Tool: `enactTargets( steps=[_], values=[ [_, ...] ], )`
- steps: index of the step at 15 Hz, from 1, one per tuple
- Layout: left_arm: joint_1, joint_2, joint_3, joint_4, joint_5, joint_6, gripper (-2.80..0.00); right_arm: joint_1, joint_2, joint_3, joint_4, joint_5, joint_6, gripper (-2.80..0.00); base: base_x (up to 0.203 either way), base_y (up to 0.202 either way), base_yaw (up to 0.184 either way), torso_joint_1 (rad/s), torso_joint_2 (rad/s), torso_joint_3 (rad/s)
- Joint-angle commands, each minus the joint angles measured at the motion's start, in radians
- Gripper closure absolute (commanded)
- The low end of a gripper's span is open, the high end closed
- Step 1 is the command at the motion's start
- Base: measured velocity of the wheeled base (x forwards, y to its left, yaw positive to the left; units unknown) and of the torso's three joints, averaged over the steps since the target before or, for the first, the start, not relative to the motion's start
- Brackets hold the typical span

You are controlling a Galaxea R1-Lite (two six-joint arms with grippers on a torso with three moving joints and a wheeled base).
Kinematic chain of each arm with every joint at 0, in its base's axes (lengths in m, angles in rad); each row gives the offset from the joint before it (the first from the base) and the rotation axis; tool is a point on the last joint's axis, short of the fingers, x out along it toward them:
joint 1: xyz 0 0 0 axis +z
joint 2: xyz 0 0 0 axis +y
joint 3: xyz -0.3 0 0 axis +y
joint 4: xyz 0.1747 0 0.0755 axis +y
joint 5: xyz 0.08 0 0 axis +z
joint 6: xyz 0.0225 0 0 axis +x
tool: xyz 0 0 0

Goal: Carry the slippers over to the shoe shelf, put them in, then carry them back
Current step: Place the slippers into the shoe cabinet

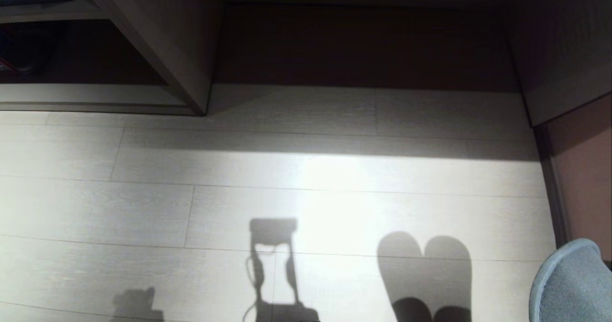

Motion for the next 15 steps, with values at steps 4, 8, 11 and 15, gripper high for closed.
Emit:
enactTargets(
  steps=[4,8,11,15],
  values=[
    [0.000,0.002,-0.001,-0.001,0.000,0.001,0.00,0.000,0.002,0.002,-0.001,0.000,0.000,0.00,0.000,0.000,0.000,0.003,0.00,0.205],
    [0.000,0.001,0.000,-0.001,0.001,-0.006,0.00,0.000,0.002,0.002,-0.001,0.000,0.000,0.00,0.000,0.000,0.000,0.004,0.00,0.200],
    [0.000,0.002,0.000,-0.001,0.001,-0.006,0.00,0.000,0.003,0.002,-0.001,0.000,-0.002,0.00,0.000,0.000,0.000,0.004,0.00,0.200],
    [0.001,0.002,-0.002,0.004,0.002,0.005,0.00,0.000,0.002,0.002,-0.001,0.000,0.000,0.00,0.000,0.000,0.000,0.003,0.00,0.203]
  ],
)
